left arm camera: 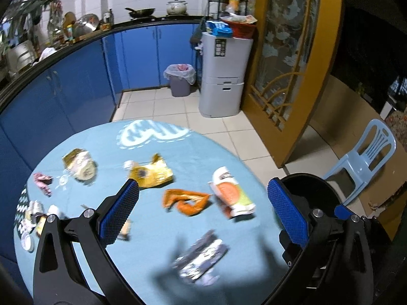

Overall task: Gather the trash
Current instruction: 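Move both open tools back over the table toward the remaining trash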

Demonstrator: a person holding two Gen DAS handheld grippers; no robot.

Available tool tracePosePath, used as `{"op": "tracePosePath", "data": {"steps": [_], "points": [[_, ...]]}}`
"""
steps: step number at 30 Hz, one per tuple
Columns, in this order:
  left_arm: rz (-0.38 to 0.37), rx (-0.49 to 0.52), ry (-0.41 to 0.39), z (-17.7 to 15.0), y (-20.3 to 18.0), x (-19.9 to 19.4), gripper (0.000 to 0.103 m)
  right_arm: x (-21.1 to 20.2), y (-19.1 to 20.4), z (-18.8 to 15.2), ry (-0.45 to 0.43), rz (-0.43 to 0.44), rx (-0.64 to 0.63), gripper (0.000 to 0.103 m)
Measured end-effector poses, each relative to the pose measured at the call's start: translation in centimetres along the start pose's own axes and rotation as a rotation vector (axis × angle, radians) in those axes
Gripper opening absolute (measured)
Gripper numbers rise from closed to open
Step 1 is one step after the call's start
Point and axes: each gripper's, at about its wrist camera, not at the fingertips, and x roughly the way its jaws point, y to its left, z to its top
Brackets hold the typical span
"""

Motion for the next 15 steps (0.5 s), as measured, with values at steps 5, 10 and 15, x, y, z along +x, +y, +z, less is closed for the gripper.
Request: {"op": "tracePosePath", "data": {"steps": [5,10,15], "points": [[0.044,-0.033,0.015,-1.0,4.2,-0.7,0.1,0.2,3.6,-0.5,0.015,0.038,-0.041,0.096],[0.104,-0.059,0.026,-2.2,8.3,-1.2,0.1,0.7,6.9,-1.0,0.037,0.073,-0.077,0.096],[0.177,-0.09,0.032,-3.8,13.0,-1.8,0.1,1.5,10.0,-1.6,0.067,0.094,-0.116,0.096]]}}
